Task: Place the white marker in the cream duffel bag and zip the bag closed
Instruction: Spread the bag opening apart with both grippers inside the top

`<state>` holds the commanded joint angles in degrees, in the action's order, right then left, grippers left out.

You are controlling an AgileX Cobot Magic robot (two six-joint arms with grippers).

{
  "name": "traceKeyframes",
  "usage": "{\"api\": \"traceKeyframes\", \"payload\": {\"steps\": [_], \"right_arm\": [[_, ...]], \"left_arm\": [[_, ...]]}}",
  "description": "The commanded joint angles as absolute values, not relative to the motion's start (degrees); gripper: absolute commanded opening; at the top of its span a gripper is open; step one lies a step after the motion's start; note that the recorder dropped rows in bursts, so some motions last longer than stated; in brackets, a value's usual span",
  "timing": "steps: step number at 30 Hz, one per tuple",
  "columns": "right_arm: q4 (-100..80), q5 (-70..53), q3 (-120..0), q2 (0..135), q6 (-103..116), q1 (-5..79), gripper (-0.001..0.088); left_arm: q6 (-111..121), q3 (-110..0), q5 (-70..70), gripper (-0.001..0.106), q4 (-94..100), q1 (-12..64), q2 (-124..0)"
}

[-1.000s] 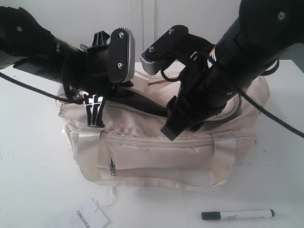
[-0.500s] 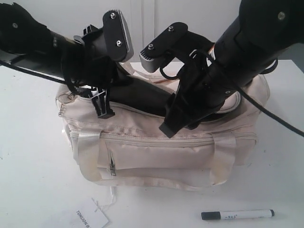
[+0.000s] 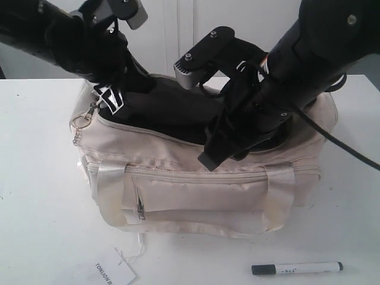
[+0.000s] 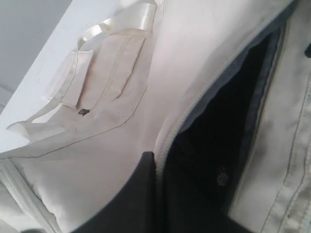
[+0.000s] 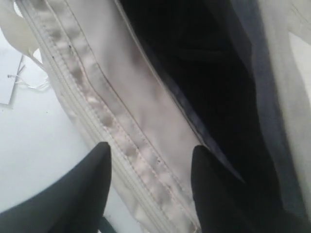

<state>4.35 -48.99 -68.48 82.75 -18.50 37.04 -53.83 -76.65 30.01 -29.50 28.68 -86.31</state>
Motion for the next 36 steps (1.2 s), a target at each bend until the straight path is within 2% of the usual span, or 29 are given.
{"api": "traceKeyframes", "payload": {"steps": [5,10,14,21,36], "right_arm": [[23.3,-50.0,-68.5,83.8,-41.0,37.0,0.0487],[22.9,-45.7,-68.5,87.4,-41.9,37.0,0.0491],[22.0,-42.9,-68.5,87.9,-45.9,37.0,0.0603],[15.4,-45.2,-66.5,88.3,-47.0,37.0,0.0603],[18.9,-37.0,-60.5,88.6,-51.4,37.1,0.059]], "left_arm": [[-53.7,-76.7,30.0,0.0,-30.4,28.7,-86.8],[-53.7,-76.7,30.0,0.0,-30.4,28.7,-86.8],[-53.7,-76.7,30.0,0.0,-30.4,28.7,-86.8],[-53.7,-76.7,29.9,0.0,-30.4,28.7,-86.8],[-53.7,-76.7,29.6,0.0,-30.4,28.7,-86.8]]}}
